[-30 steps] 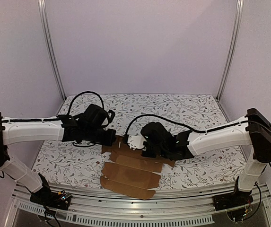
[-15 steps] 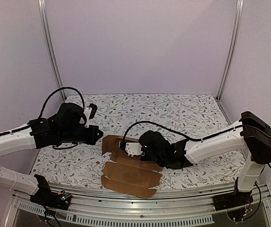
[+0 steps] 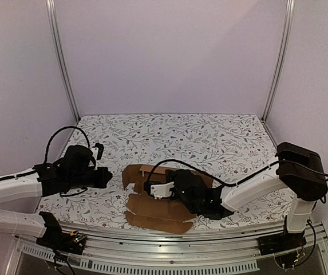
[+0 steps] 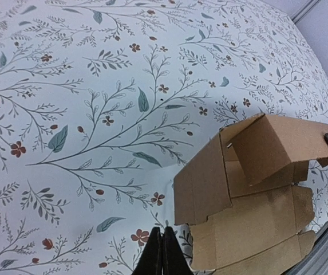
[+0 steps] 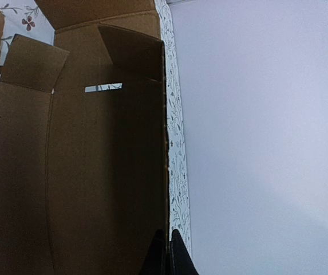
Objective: Fold the paper box
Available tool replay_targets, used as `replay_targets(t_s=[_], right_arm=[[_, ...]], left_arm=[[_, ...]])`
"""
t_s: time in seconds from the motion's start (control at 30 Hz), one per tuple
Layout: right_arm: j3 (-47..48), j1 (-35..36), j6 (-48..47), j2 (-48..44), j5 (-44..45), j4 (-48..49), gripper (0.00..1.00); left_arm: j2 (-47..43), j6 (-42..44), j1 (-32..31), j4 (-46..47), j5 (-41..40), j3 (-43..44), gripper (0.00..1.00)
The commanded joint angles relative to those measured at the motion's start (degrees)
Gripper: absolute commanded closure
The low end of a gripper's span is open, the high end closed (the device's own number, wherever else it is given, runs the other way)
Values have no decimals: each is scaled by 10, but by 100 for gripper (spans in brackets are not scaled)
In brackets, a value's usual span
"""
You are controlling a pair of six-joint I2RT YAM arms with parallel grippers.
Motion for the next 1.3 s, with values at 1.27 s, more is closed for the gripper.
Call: replay_targets(t_s=[1.27], right_arm=[[-24, 34, -136, 83, 47, 237, 100]], left_arm=[[228, 29, 85, 301, 230, -1, 100]])
